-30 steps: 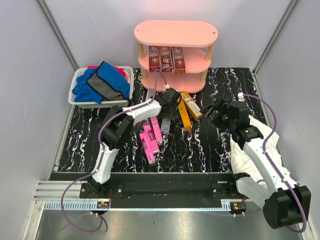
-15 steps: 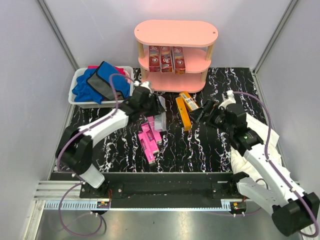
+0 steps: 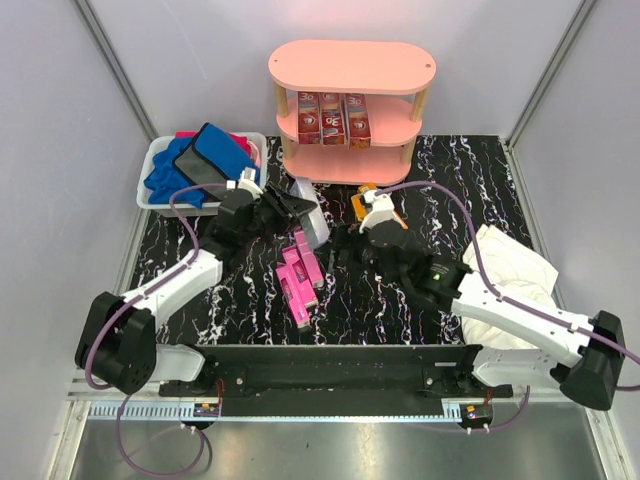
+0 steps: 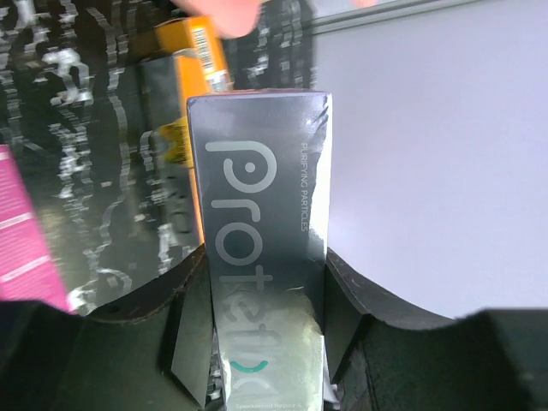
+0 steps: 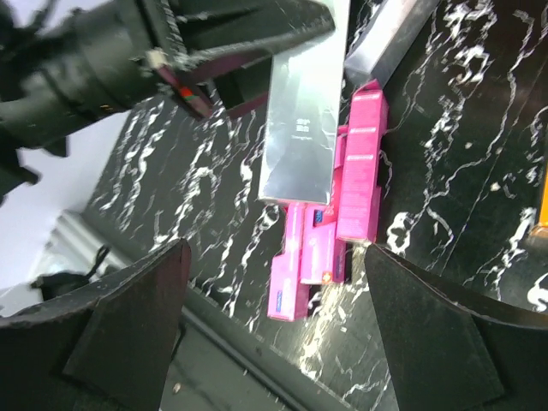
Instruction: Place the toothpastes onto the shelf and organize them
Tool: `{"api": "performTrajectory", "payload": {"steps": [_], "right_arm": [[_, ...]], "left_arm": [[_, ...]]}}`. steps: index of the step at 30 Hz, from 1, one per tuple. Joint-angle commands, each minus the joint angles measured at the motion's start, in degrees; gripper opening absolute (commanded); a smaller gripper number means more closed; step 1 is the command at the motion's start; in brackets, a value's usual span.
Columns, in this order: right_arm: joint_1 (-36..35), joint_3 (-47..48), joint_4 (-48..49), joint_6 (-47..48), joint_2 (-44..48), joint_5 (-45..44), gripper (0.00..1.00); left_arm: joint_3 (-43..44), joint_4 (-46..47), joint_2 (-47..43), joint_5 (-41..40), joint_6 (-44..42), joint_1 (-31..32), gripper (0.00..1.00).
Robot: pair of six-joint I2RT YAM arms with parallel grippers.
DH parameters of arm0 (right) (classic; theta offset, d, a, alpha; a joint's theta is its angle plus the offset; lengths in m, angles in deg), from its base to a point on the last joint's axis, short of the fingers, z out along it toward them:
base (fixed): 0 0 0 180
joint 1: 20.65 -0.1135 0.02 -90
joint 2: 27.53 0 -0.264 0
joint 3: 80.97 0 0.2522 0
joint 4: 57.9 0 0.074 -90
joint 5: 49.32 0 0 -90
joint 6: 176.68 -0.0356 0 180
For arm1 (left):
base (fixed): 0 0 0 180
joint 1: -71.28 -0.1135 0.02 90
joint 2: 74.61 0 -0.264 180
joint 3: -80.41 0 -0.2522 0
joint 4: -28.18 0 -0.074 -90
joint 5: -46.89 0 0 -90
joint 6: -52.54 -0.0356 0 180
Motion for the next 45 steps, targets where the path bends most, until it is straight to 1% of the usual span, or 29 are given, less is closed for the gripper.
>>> {"api": "performTrajectory", "payload": {"steps": [1, 3, 4, 6, 8, 9, 10, 13, 17, 18, 20, 21, 23, 24, 27, 28, 30, 31, 32, 33, 35, 36, 38, 39, 41, 43, 44, 45], "right_arm": [[-4.31, 4.54, 2.02, 3.04, -3.79, -13.31, 0.91], [-5.9, 5.42, 1.05, 1.74, -5.38, -16.67, 0.89], [-6.17, 5.68, 0.44, 1.03, -5.99, -19.9, 0.88], [-6.69, 5.25, -0.1, -0.55, -6.26, -22.73, 0.84], [-6.7, 4.29, 0.6, -1.96, -6.26, -25.2, 0.82], [-6.7, 4.11, 0.96, -2.23, -6.35, -25.9, 0.79], [-6.78, 3.76, 1.57, -2.58, -6.35, -27.74, 0.78], [-6.7, 2.79, 3.94, -1.88, -6.53, -28.9, 0.73], [-6.78, 3.4, 5.52, -1.17, -8.63, -27.15, 0.7], [-6.78, 2.88, 6.23, -1.18, -8.55, -26.71, 0.67], [-6.78, 2.17, 8.24, -1.26, -8.11, -25.74, 0.63], [-6.87, 1.65, 8.78, -1.26, -7.94, -25.3, 0.56], [-6.87, 1.38, 9.57, -1.18, -7.67, -24.33, 0.51], [-6.78, 1.38, 9.66, -1.0, -7.5, -24.24, 0.45], [-6.78, 1.21, 9.31, -0.65, -7.32, -24.33, 0.37], [-6.78, 1.12, 9.31, -0.65, -6.97, -24.59, 0.32], [-6.87, 0.77, 9.22, -0.56, -6.09, -24.77, 0.29], [-6.78, 0.59, 9.13, -0.56, -5.65, -24.86, 0.26], [-6.78, 0.5, 9.05, -0.56, -4.95, -24.86, 0.24], [-6.78, 0.41, 9.05, -0.47, -4.6, -24.86, 0.24], [-6.78, 0.24, 8.78, -0.47, -3.2, -24.86, 0.23], [-6.78, 0.06, 8.78, -0.65, -2.75, -24.77, 0.23], [-6.78, -0.03, 8.61, -0.74, -1.53, -24.33, 0.22], [-6.7, -0.11, 8.52, -1.0, -1.08, -24.33, 0.22], [-6.52, -0.12, 8.08, -1.26, -0.2, -23.63, 0.22], [-6.0, 0.41, 7.2, -2.14, 0.41, -21.53, 0.22], [-5.21, 0.76, 6.76, -2.23, 0.68, -20.47, 0.22], [-4.77, 0.76, 6.67, -2.93, 1.03, -19.33, 0.22]], "left_arm": [[1.33, 9.77, -3.43, 4.02, 4.94, -0.23, 0.47], [1.76, 10.47, -3.08, 4.9, 5.46, -0.23, 0.47], [1.77, 10.91, -2.91, 6.12, 5.73, -0.23, 0.48], [1.16, 12.75, -2.38, 7.09, 7.04, -0.23, 0.48], [0.63, 14.51, -2.29, 8.24, 8.27, -0.14, 0.48], [0.1, 14.61, -2.29, 8.41, 8.45, -0.14, 0.48], [-0.16, 14.61, -2.38, 8.42, 8.71, -0.05, 0.48], [-1.22, 15.48, -3.08, 8.59, 9.24, 0.04, 0.48], [-1.49, 16.01, -4.14, 8.68, 9.68, 0.48, 0.48], [-1.22, 16.1, -4.05, 8.77, 9.68, 0.91, 0.48], [-1.22, 16.36, -3.96, 8.68, 9.94, 1.44, 0.48], [-1.31, 16.63, -3.96, 8.59, 10.03, 1.97, 0.48], [-1.49, 17.15, -3.87, 8.33, 10.38, 2.49, 0.49], [-1.49, 17.24, -3.87, 8.15, 10.47, 2.58, 0.49], [-1.66, 17.59, -3.79, 8.15, 10.56, 2.67, 0.5], [-1.84, 17.68, -3.87, 7.98, 10.65, 2.76, 0.51], [-1.75, 17.34, -4.22, 8.15, 10.39, 2.67, 0.54], [-1.75, 16.9, -4.4, 7.89, 10.12, 2.67, 0.56], [-1.75, 16.37, -4.66, 7.89, 9.43, 2.67, 0.64], [-1.58, 14.89, -5.19, 7.72, 8.72, 2.76, 0.68], [-0.53, 12.25, -6.06, 7.36, 6.1, 2.67, 0.84], [0.0, 8.93, -6.42, 7.1, 4.95, 2.67, 0.94], [1.58, 5.31, -7.21, 5.87, 1.36, 2.76, 0.96], [2.2, 1.72, -8.26, 5.35, 0.03, 2.67, 0.99], [3.78, -2.86, -9.4, 3.76, -4.52, 2.76, 0.99], [6.68, -9.71, -10.2, 2.36, -8.14, 2.94, 0.99], [7.65, -12.52, -10.72, 1.39, -11.9, 3.2, 0.99], [9.57, -17.6, -11.16, 0.43, -13.59, 3.46, 0.99]]}}
